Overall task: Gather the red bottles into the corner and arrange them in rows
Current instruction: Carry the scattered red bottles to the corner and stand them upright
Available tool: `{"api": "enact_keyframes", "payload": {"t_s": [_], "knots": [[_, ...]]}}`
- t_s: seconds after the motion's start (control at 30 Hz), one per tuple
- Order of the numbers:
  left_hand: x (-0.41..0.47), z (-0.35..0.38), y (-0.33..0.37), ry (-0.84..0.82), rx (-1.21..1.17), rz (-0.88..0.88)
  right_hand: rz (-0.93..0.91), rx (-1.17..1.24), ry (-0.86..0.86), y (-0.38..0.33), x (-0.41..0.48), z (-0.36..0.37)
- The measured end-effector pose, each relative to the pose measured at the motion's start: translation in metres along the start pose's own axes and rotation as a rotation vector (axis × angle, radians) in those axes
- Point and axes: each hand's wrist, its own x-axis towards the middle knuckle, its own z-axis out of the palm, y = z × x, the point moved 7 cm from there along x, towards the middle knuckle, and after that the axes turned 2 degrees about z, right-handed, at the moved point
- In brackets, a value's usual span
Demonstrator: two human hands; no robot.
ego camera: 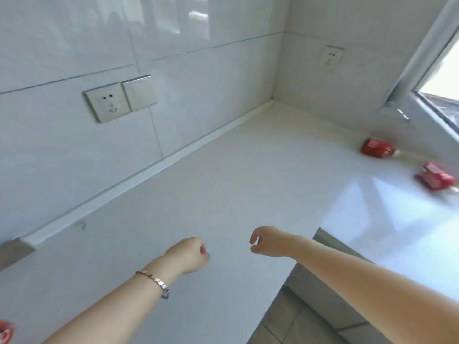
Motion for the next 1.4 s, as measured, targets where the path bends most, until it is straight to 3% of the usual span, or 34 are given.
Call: {"api": "enact_keyframes", "payload": {"t_s": [0.33,0.53,0.73,1.07,1.27,1.4], "knots": [[0.088,0.063,0.368,-0.049,0.166,0.316,0.365,0.086,0.135,0.354,-0.106,-0.116],[0.118,0.096,0.515,-0.035,0.229,0.418,0.531,0.141,0.193,0.496,-0.14,-0.149],[0.158,0.134,0.589,-0.091,0.284,0.476,0.663,0.282,0.275,0.587,-0.134,-0.16],[0.216,0.188,0.69,-0.147,0.39,0.609,0.965,0.447,0.551,0.728,-0.15,-0.173],[0.236,0.213,0.722,-0.126,0.391,0.534,0.879,0.498,0.5,0.783,-0.122,-0.174],[0.25,0.225,0.753,-0.05,0.379,0.479,0.861,0.564,0.569,0.795,-0.112,-0.169]]}}
